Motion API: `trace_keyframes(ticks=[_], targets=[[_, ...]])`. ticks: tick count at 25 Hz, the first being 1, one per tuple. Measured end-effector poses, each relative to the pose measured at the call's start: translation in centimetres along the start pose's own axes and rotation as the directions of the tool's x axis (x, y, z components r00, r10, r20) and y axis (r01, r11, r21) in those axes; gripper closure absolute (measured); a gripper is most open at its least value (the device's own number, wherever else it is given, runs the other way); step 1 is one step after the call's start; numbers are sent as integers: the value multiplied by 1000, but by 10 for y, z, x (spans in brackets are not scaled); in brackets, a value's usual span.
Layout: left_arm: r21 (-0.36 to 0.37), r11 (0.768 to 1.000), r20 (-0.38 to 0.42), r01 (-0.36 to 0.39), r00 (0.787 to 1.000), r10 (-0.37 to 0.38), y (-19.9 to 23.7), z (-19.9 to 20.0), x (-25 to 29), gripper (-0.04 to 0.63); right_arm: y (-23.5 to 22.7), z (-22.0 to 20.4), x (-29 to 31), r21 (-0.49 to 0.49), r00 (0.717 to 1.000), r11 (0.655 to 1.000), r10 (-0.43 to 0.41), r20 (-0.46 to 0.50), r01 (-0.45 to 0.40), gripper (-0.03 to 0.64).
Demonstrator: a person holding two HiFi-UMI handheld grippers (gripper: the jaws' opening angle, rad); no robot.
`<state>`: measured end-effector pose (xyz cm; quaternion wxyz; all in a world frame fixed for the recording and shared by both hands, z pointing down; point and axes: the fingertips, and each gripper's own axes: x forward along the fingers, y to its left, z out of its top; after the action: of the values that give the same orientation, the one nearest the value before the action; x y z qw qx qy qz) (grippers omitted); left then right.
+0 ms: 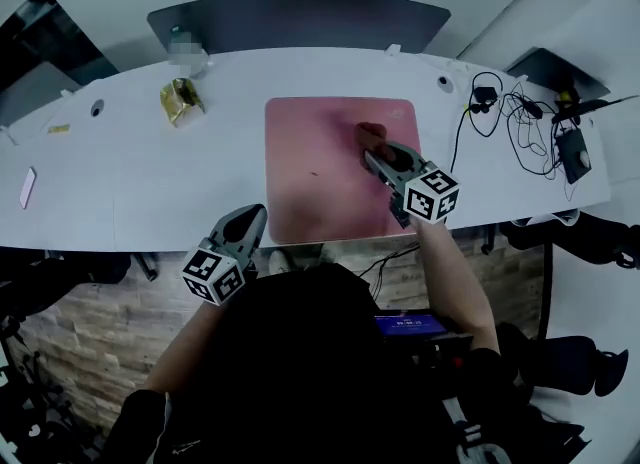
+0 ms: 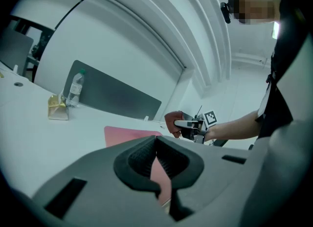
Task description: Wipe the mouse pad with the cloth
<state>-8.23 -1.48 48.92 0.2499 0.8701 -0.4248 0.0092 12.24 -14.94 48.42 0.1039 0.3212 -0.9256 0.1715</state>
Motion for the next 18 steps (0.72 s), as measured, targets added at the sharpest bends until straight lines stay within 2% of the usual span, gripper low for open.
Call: trace_keyframes(ticks=[8, 18], targets=[[38, 995, -32, 91, 995, -90, -15, -3, 9, 587, 34, -26, -73, -5, 994, 996, -85, 70, 85, 500], [72, 983, -75, 169, 984, -163, -37, -14, 11, 587, 75, -52, -108, 19, 983, 990, -142, 117, 141, 500]])
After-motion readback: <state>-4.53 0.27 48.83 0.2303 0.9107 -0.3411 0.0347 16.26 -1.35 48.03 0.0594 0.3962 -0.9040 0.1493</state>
